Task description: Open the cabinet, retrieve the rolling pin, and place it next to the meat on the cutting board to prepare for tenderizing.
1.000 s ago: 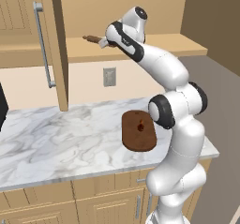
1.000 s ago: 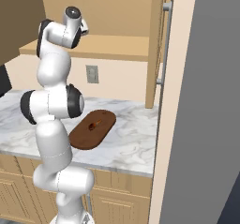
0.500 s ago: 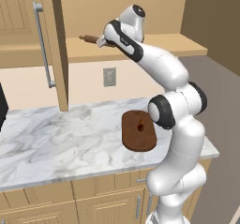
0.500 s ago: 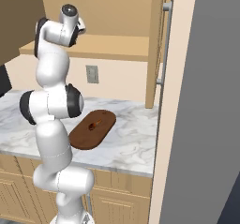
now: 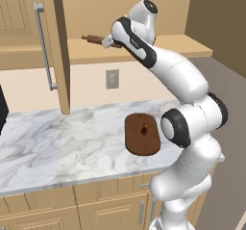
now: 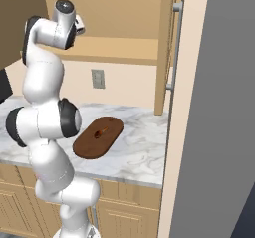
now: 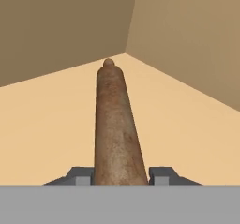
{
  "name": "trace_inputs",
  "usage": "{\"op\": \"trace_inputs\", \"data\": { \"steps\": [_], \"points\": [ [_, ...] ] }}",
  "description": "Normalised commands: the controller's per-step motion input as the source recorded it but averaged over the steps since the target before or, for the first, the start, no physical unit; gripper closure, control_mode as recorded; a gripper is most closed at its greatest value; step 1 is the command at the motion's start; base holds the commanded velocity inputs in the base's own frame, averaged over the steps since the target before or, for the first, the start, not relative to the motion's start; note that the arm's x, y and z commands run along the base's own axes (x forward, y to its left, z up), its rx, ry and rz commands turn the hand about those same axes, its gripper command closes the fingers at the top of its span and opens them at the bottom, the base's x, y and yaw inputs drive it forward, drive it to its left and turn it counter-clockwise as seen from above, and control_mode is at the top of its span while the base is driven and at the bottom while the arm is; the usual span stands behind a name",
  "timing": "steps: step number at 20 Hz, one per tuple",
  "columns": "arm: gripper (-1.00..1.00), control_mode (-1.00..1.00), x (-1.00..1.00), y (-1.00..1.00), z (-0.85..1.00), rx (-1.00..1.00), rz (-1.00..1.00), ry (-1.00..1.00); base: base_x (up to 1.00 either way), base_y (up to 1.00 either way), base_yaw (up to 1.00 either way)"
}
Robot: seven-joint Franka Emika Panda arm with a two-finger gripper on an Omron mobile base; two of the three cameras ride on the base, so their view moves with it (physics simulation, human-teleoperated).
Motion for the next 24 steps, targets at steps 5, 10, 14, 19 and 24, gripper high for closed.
{"op": "trace_inputs", "data": {
  "steps": [5, 10, 14, 19, 24],
  "points": [
    [1.0, -1.0, -1.0, 0.0, 0.0, 0.06, -0.02, -0.14, 0.0, 0.0, 0.0],
    [1.0, -1.0, -1.0, -0.11, 0.0, 0.09, -0.02, -0.14, 0.0, 0.0, 0.0],
    [1.0, -1.0, -1.0, -0.28, -0.01, 0.12, -0.02, -0.08, 0.0, 0.0, 0.0],
    [1.0, -1.0, -0.97, -0.38, 0.0, 0.07, 0.0, 0.0, 0.0, 0.0, 0.0],
    [1.0, -1.0, -0.77, -0.39, 0.0, 0.0, 0.0, 0.01, 0.0, 0.0, 0.0]
  ]
}}
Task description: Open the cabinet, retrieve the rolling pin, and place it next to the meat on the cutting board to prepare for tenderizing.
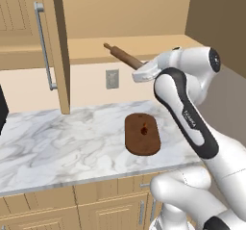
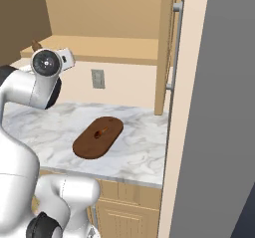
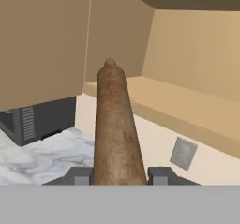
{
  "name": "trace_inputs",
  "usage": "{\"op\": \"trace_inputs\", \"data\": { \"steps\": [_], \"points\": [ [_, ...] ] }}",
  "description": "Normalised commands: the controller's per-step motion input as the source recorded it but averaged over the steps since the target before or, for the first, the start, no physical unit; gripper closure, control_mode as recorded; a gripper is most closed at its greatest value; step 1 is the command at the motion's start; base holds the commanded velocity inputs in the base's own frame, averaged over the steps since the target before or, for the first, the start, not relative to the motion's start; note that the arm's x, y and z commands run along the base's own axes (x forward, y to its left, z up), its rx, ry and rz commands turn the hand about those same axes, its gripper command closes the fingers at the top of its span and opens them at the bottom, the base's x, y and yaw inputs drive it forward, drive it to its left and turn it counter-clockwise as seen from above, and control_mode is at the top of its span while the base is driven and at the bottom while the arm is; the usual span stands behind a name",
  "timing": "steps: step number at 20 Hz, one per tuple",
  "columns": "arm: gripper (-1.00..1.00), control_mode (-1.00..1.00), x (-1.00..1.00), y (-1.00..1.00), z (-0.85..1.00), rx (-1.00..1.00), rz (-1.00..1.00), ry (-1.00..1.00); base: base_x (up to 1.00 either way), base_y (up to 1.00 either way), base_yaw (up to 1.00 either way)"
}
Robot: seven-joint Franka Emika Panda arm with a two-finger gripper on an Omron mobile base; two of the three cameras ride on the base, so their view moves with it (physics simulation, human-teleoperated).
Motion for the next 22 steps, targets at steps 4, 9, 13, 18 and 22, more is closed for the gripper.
{"op": "trace_inputs", "data": {
  "steps": [4, 9, 13, 18, 22],
  "points": [
    [1.0, -1.0, -0.59, -0.33, -0.01, 0.0, 0.02, 0.07, 0.0, 0.0, 0.0],
    [1.0, -1.0, -0.41, -0.3, -0.07, -0.01, 0.05, 0.13, 0.0, 0.0, 0.0],
    [1.0, -1.0, -0.28, -0.26, -0.22, -0.02, 0.08, 0.14, 0.0, 0.0, 0.0],
    [1.0, -1.0, -0.17, -0.18, -0.43, -0.02, 0.07, 0.09, 0.0, 0.0, 0.0],
    [1.0, -1.0, -0.02, -0.04, -0.65, -0.08, 0.05, 0.06, 0.0, 0.0, 0.0]
  ]
}}
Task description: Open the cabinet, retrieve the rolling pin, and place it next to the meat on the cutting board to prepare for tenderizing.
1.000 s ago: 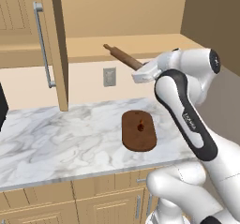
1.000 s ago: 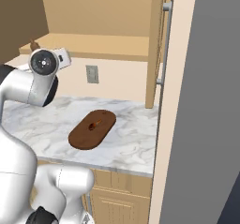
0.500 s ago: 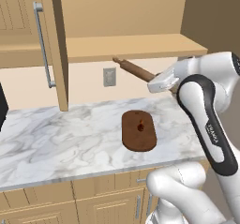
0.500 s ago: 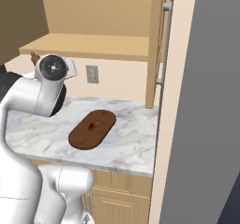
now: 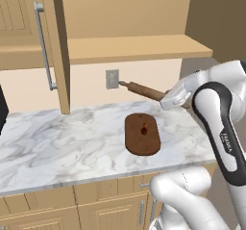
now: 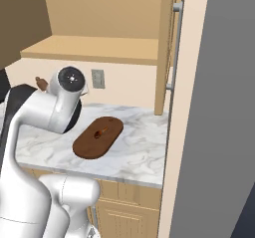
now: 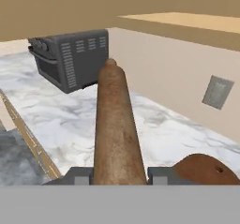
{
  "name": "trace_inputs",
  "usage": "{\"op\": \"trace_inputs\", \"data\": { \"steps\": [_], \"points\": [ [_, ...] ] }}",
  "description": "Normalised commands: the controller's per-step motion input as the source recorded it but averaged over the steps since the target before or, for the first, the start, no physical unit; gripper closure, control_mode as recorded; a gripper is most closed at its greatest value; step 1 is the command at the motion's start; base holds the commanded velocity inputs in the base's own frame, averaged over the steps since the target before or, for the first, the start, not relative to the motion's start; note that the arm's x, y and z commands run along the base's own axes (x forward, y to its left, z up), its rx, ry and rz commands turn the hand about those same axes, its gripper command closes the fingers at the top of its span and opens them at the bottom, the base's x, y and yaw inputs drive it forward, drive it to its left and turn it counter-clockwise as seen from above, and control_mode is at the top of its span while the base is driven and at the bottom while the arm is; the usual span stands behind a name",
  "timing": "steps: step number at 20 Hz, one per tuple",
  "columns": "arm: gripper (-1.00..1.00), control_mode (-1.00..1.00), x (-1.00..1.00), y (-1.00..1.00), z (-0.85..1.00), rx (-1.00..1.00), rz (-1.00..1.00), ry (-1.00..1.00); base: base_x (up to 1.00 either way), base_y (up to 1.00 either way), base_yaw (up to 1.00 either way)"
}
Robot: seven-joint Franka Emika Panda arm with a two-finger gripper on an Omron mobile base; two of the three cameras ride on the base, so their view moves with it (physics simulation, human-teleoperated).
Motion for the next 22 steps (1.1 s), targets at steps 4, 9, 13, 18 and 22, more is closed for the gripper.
{"op": "trace_inputs", "data": {
  "steps": [4, 9, 13, 18, 22],
  "points": [
    [1.0, -1.0, 0.0, 0.0, -0.68, -0.11, 0.02, 0.0, 0.0, 0.0, 0.0],
    [1.0, -1.0, 0.0, -0.01, -0.56, -0.1, 0.0, 0.0, 0.0, 0.0, 0.0],
    [1.0, -1.0, 0.0, -0.07, -0.52, -0.08, 0.0, 0.0, 0.0, 0.0, 0.0],
    [1.0, -1.0, 0.07, -0.12, -0.47, -0.08, 0.02, 0.0, 0.0, 0.0, 0.0],
    [1.0, -1.0, 0.05, -0.17, -0.45, -0.07, 0.04, 0.0, 0.0, 0.0, 0.0]
  ]
}}
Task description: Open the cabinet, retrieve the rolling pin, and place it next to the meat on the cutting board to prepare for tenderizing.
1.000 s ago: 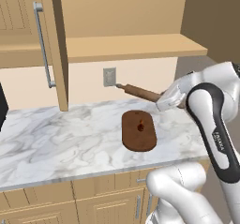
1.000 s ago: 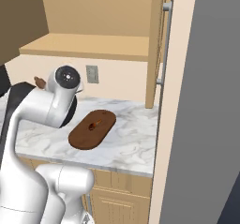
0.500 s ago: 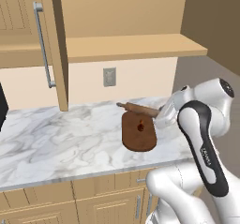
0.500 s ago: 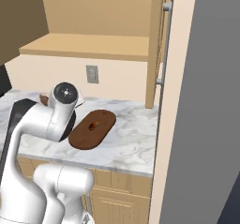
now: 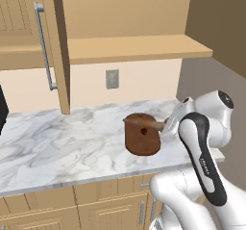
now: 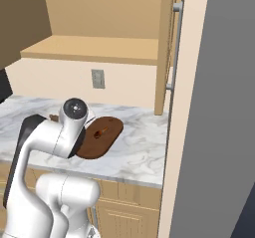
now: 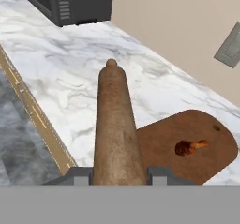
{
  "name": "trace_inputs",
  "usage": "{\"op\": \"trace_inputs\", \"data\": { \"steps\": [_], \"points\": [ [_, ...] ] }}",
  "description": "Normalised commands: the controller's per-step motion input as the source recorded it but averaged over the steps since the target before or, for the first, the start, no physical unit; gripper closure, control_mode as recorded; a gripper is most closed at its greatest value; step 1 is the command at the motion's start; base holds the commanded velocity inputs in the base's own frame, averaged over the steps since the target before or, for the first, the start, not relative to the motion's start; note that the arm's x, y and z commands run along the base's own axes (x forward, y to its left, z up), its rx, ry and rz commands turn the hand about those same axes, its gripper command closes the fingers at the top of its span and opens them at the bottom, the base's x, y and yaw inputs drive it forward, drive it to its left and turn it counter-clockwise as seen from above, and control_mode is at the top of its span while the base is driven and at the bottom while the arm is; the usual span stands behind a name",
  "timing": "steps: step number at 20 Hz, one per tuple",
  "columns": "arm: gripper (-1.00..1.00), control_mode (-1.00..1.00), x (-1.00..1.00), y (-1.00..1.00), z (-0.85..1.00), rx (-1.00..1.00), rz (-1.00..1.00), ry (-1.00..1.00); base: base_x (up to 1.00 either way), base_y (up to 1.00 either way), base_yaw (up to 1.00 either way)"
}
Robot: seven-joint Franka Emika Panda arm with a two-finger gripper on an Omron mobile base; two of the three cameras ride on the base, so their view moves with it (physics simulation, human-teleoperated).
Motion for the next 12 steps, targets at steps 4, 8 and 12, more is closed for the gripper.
{"op": "trace_inputs", "data": {
  "steps": [4, 8, 12],
  "points": [
    [1.0, -1.0, 0.13, -0.14, -0.43, -0.06, 0.04, 0.0, 0.0, 0.0, 0.0],
    [1.0, -1.0, 0.16, -0.08, -0.45, -0.06, 0.05, 0.0, 0.0, 0.0, 0.0],
    [1.0, -1.0, 0.17, -0.03, -0.46, -0.05, 0.04, 0.0, 0.0, 0.0, 0.0]
  ]
}}
